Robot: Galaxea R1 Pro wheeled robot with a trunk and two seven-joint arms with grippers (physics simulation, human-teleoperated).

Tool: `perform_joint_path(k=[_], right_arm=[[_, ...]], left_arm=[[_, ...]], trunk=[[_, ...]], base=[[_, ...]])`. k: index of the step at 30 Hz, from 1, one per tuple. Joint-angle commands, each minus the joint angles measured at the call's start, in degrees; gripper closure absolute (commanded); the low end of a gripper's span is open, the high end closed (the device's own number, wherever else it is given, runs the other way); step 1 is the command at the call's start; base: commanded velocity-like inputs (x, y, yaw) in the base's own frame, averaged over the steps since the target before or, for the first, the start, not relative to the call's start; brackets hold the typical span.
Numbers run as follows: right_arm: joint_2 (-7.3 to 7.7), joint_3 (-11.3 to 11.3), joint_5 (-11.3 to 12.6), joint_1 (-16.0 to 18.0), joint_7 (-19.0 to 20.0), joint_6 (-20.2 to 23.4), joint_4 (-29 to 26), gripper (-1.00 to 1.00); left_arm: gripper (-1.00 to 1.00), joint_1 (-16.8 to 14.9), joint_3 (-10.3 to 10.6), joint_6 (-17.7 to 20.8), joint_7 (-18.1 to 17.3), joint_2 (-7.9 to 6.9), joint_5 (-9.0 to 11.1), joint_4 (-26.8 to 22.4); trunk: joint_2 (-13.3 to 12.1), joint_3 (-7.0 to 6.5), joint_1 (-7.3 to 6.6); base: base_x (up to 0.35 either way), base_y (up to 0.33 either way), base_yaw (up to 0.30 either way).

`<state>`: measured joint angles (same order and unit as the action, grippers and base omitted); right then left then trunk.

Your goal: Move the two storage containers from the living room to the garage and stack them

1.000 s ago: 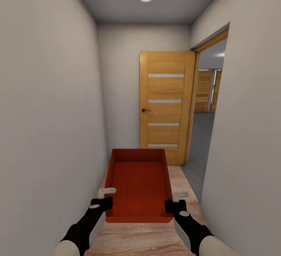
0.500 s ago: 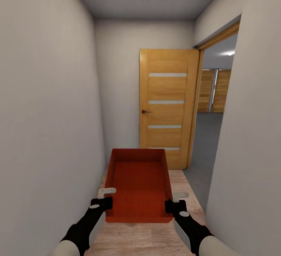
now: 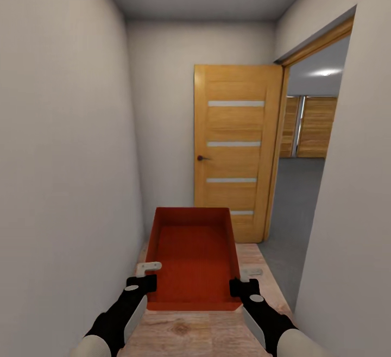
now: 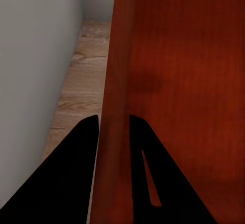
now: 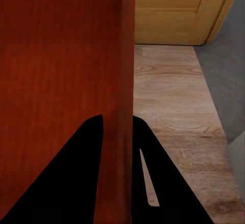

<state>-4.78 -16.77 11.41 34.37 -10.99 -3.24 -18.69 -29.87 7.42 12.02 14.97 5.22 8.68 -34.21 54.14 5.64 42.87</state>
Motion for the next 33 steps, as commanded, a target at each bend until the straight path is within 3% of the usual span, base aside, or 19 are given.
perform_joint_path(k=[1, 27, 33], right_arm=[[0.02, 0.42, 0.20, 0.09, -0.17, -0.11, -0.73, 1.00], [-0.06, 0.34, 0.20, 0.09, -0.26, -0.19, -0.73, 1.00], [-0.06, 0.42, 0.20, 0.09, -0.26, -0.19, -0.73, 1.00]], left_arm=[[1.00, -0.01, -3.82, 0.46, 1.82, -4.08, -0.07, -0.06], [1.00, -0.01, -3.82, 0.46, 1.82, -4.08, -0.07, -0.06], [1.00, -0.01, -3.82, 0.46, 1.82, -4.08, -0.07, -0.06]], trunk=[[0.06, 0.09, 0.04], [0.06, 0.09, 0.04], [0.06, 0.09, 0.04]], base=[[0.323, 0.000, 0.000], [0.323, 0.000, 0.000], [0.323, 0.001, -0.139]])
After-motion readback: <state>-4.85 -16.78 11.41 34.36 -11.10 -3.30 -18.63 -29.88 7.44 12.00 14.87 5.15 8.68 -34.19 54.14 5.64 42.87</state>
